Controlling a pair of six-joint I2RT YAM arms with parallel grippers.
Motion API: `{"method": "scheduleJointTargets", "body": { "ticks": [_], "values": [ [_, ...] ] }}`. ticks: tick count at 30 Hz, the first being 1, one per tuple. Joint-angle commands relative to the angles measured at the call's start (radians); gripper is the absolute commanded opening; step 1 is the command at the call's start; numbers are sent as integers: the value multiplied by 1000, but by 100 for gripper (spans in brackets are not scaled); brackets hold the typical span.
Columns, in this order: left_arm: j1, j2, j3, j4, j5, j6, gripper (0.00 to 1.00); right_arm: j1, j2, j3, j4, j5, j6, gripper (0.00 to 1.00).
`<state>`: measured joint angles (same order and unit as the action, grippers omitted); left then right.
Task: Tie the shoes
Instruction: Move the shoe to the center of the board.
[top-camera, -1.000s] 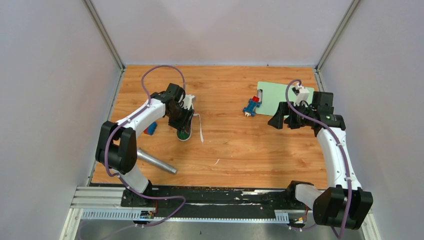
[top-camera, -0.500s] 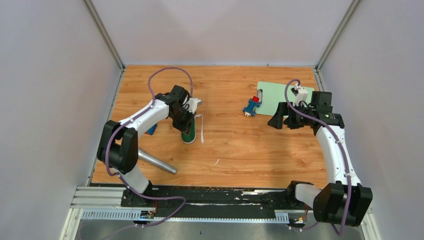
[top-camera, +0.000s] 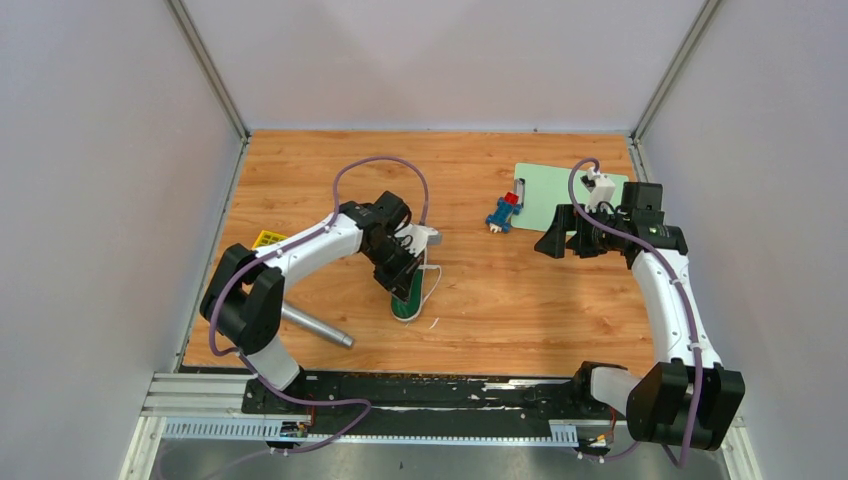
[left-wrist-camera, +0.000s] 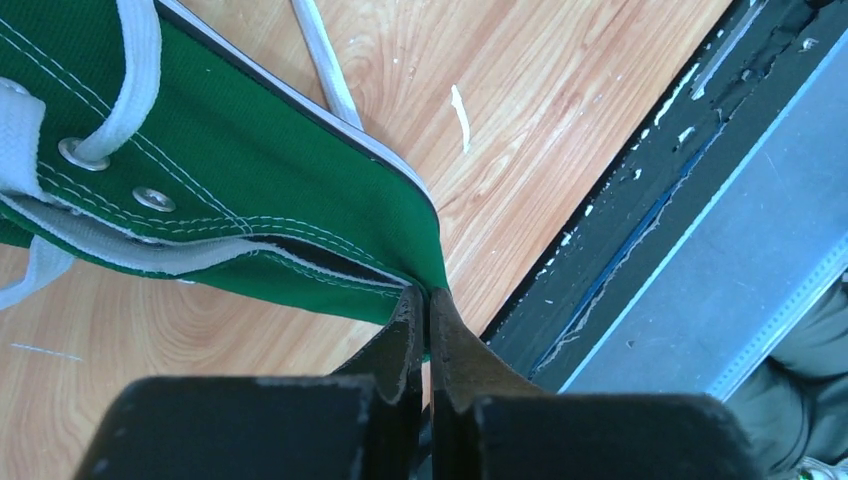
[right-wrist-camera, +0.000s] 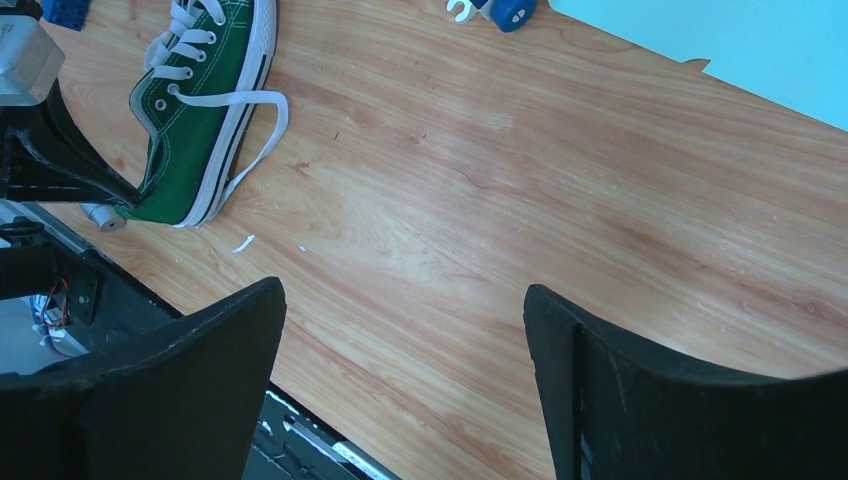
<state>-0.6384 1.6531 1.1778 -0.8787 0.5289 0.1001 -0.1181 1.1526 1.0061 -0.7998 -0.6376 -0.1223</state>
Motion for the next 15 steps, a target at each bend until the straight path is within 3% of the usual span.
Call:
{"method": "scheduleJointTargets", "body": {
  "ticks": [1, 2, 4, 6, 10, 15],
  "values": [
    [2, -36, -5, -3, 104, 5, 9, 5, 0, 16, 36, -30, -20, 90],
    [4, -43, 14, -11, 99, 12, 25, 8, 2, 16, 36, -38, -18, 90],
    [12, -62, 56, -39, 84, 38, 42, 29, 2, 14, 35, -40, -21, 90],
    [30, -89, 106, -73, 63, 72, 52, 74, -7, 16, 32, -21, -42, 89],
    [89, -143, 180, -136, 3, 167, 62, 212, -23, 36, 28, 43, -111, 89],
    [165, -195, 155, -99, -167, 323, 71, 314, 36, 100, -8, 42, -206, 83]
  ]
}}
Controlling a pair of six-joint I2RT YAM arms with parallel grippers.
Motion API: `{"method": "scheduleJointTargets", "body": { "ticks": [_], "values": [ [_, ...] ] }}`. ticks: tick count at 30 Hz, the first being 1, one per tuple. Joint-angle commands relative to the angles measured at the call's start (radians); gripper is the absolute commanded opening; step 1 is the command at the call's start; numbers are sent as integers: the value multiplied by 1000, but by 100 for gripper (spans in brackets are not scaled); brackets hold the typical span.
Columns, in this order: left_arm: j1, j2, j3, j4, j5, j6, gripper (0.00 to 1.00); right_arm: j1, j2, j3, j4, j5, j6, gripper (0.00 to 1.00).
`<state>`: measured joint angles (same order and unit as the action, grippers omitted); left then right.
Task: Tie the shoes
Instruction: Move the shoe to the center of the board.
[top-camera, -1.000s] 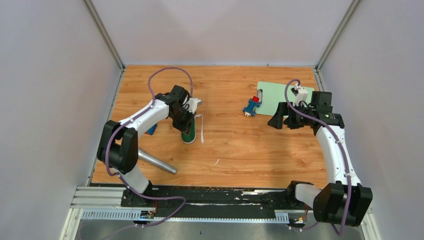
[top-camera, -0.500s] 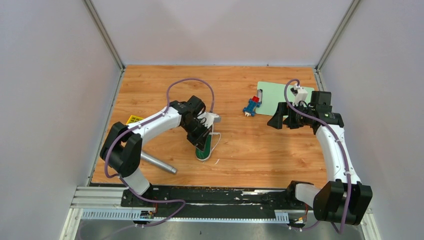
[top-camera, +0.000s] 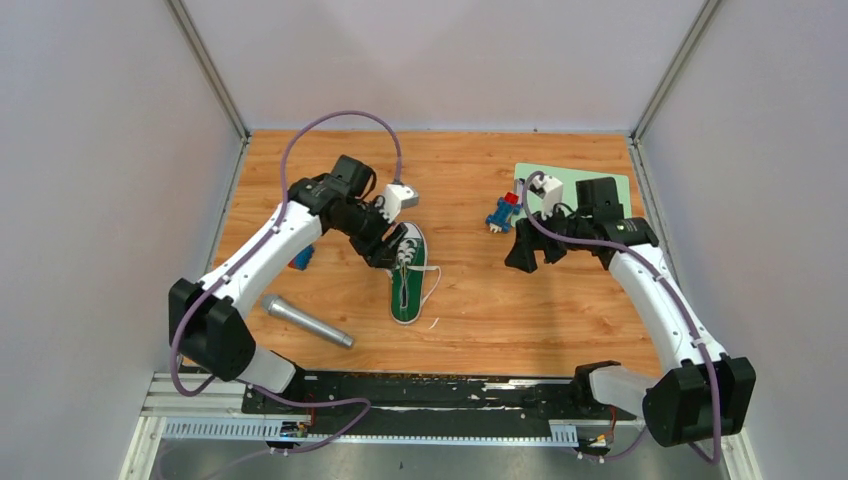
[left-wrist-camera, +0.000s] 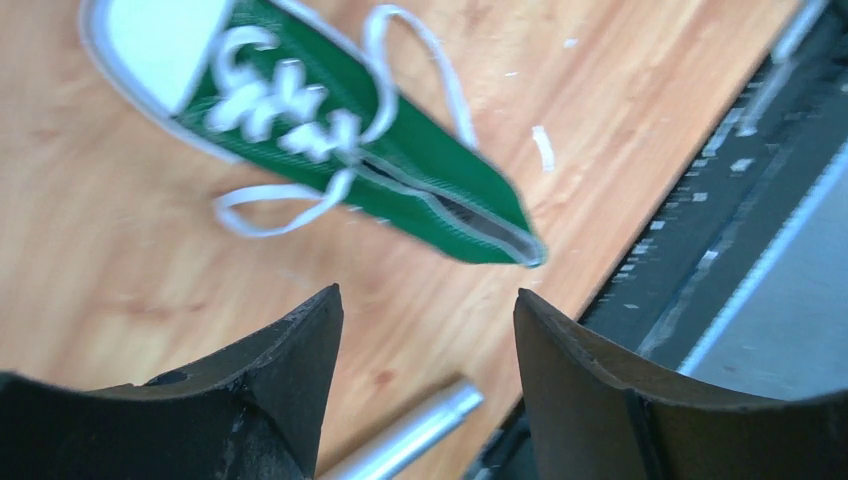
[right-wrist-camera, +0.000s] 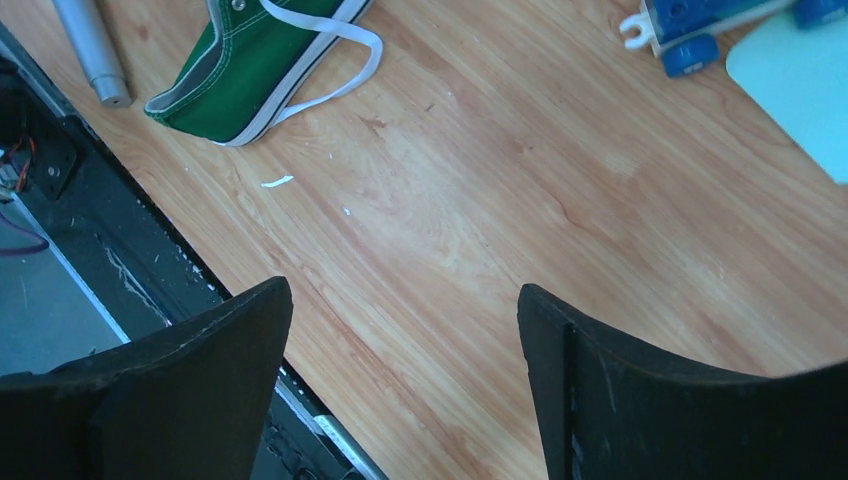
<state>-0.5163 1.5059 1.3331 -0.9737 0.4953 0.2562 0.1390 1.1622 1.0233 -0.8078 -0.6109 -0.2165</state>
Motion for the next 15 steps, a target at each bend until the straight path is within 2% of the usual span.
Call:
{"method": "scheduleJointTargets", "body": {
  "ticks": [1, 6, 9, 15],
  "values": [
    [46, -44, -23, 3, -158, 196, 71, 83, 31, 89, 2, 28, -138, 83],
    [48, -35, -167, 164, -242, 397, 69, 177, 55, 122, 25, 2, -202, 83],
    [49, -28, -198, 245, -210, 454, 68, 211, 57, 116, 57, -56, -223, 81],
    [48, 87, -204, 263, -151, 559, 61, 232, 29, 79, 85, -130, -213, 80]
  ]
}}
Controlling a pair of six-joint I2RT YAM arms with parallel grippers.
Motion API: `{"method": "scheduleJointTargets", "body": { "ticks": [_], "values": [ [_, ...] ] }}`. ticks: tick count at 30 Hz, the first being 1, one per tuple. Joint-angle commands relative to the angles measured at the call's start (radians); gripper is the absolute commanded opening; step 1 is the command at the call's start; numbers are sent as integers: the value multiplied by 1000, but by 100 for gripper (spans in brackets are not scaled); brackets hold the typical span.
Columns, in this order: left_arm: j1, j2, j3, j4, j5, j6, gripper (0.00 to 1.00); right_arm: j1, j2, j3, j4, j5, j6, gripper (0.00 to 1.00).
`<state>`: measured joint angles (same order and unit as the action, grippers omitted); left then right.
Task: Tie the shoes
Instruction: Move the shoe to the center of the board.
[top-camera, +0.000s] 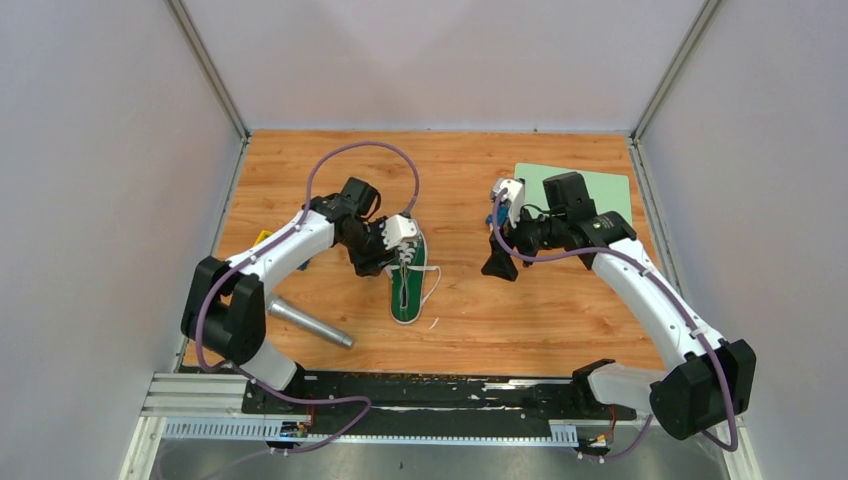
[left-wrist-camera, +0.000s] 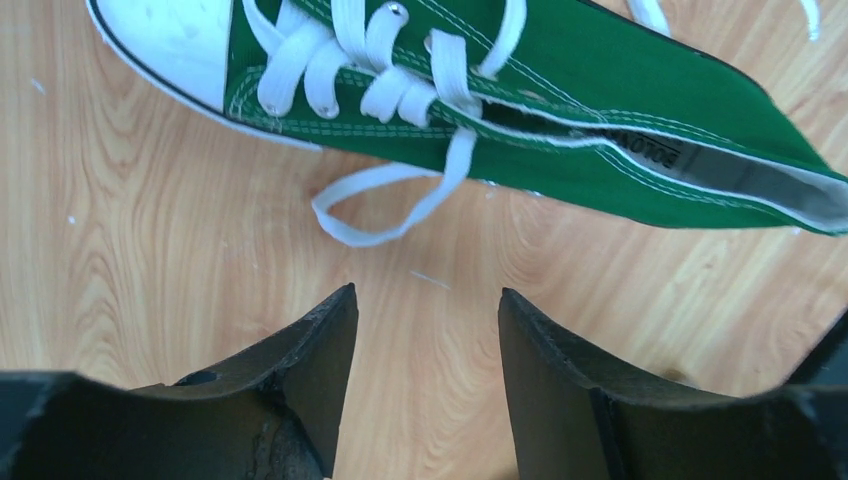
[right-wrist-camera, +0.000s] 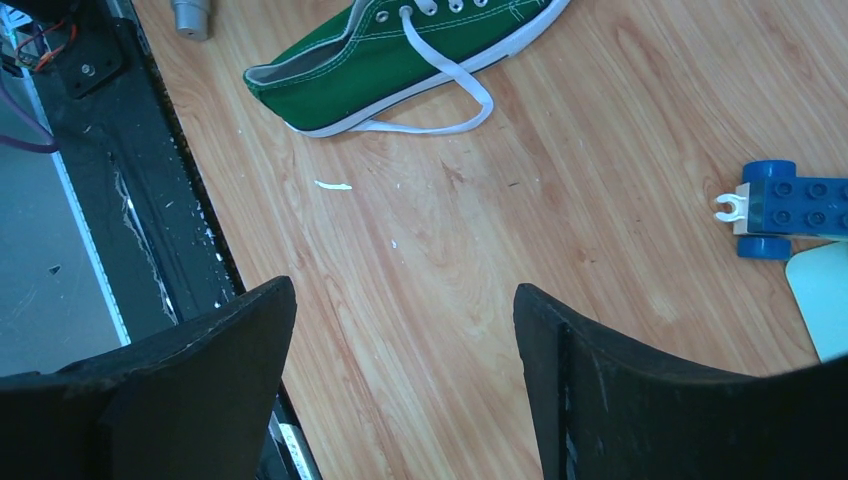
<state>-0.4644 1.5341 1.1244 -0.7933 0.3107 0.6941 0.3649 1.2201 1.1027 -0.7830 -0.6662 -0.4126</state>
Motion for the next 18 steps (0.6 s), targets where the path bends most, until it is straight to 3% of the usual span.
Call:
{"method": "scheduleJointTargets", "body": {
  "ticks": [1, 7, 10, 14, 18],
  "values": [
    [-3, 71, -4, 91, 33, 129, 61, 6, -34, -4, 64, -72, -8, 80],
    [-4, 166, -10, 165, 27, 150, 54, 6, -61, -19, 65, -54, 5, 80],
    [-3, 205, 25, 154, 20, 131, 27, 7, -60, -20, 67, -52, 9, 80],
    [-3, 193, 77, 59, 19, 107, 3, 6, -57, -25, 75, -67, 13, 80],
    [-3, 131, 142, -75, 81, 38, 0, 19, -53, -19, 106, -80, 21, 77]
  ]
}}
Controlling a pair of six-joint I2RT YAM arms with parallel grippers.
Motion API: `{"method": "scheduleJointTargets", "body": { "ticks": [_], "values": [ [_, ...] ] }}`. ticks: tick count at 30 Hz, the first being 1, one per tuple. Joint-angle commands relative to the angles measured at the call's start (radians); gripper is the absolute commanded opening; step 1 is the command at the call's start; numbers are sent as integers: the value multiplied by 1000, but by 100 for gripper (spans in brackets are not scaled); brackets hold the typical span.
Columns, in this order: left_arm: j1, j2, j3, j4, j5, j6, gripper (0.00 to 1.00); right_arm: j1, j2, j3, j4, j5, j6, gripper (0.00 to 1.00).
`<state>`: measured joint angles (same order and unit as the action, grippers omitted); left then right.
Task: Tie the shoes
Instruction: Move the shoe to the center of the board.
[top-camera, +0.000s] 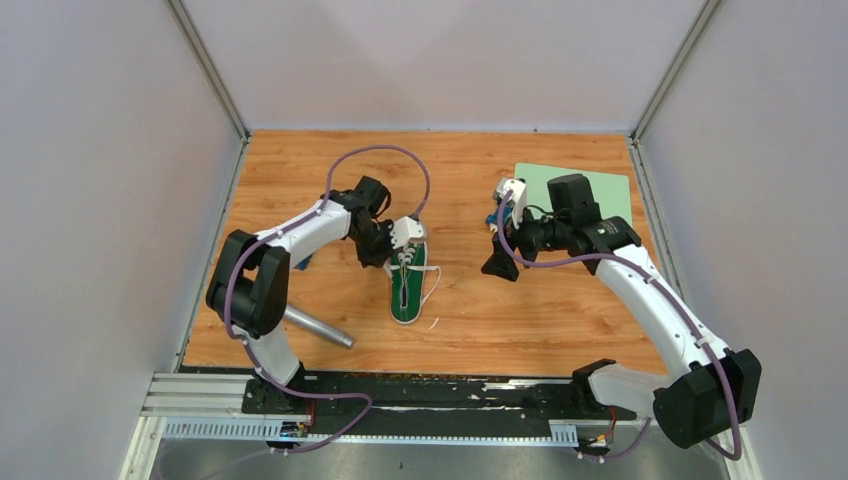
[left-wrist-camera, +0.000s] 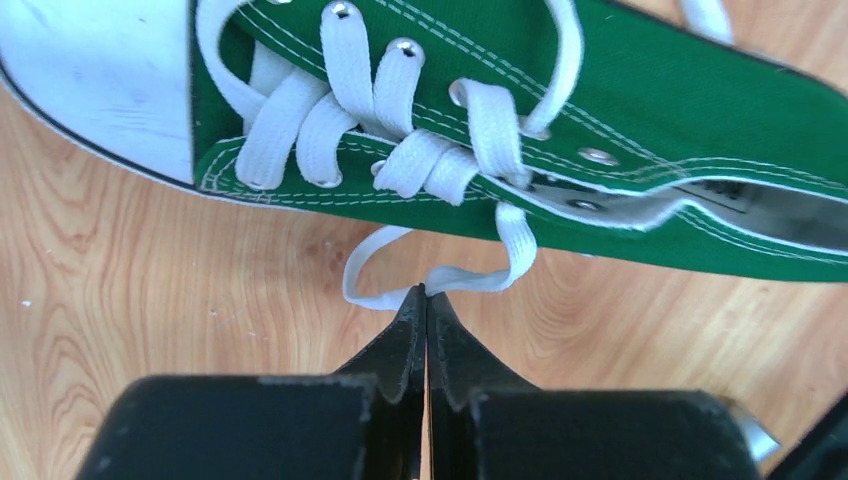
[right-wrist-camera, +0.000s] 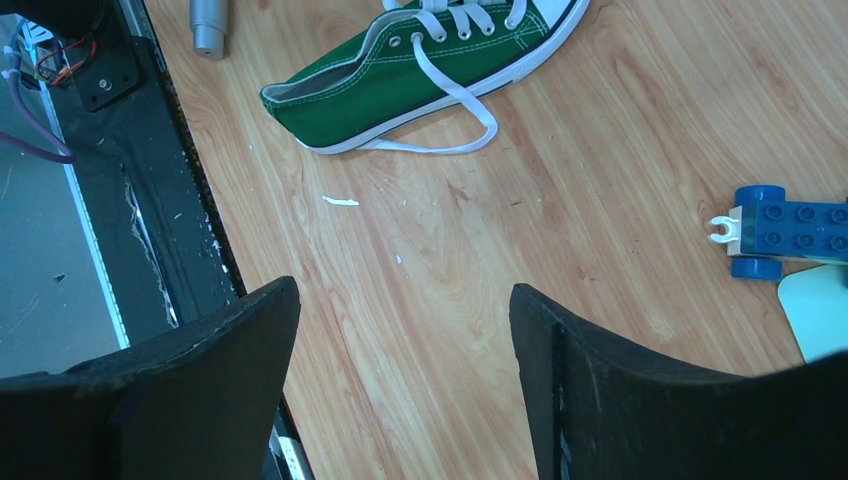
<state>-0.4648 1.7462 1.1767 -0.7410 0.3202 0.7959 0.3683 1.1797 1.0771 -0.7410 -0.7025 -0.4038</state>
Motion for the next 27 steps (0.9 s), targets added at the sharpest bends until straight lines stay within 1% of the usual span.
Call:
{"method": "scheduleJointTargets", "body": {
  "ticks": [1, 4, 7, 8, 9, 10, 12, 15, 18, 21, 22, 27],
  "values": [
    [-3, -88, 109, -184, 98, -80, 0, 22, -9, 14, 70, -44, 14, 77],
    [-2, -79, 222, -318, 138, -141, 0, 53, 11, 49, 70, -37, 6, 76],
    [-3, 4, 325, -529, 215, -189, 0, 104, 37, 80, 63, -9, -23, 76],
    [-3, 26, 369, -567, 237, -200, 0, 125, 45, 91, 60, 1, -36, 76],
    [-3, 69, 387, -632, 284, -225, 0, 145, 52, 102, 54, 7, -51, 76],
    [-3, 90, 419, -662, 309, -235, 0, 165, 59, 115, 47, 14, -63, 76],
    [-2, 141, 456, -754, 423, -263, 0, 211, 68, 135, 30, 27, -95, 76],
    [-3, 183, 505, -794, 505, -321, 0, 270, 66, 158, 0, 42, -151, 76],
    [-3, 179, 520, -830, 605, -327, 0, 337, 44, 165, -21, 83, -206, 76],
    [-3, 174, 503, -876, 697, -311, 0, 389, 24, 168, -39, 107, -234, 76],
    [-3, 166, 498, -890, 745, -302, 0, 400, 18, 167, -42, 110, -237, 76],
    [-3, 146, 539, -915, 840, -316, 0, 420, 33, 175, -45, 97, -240, 76]
  ]
}}
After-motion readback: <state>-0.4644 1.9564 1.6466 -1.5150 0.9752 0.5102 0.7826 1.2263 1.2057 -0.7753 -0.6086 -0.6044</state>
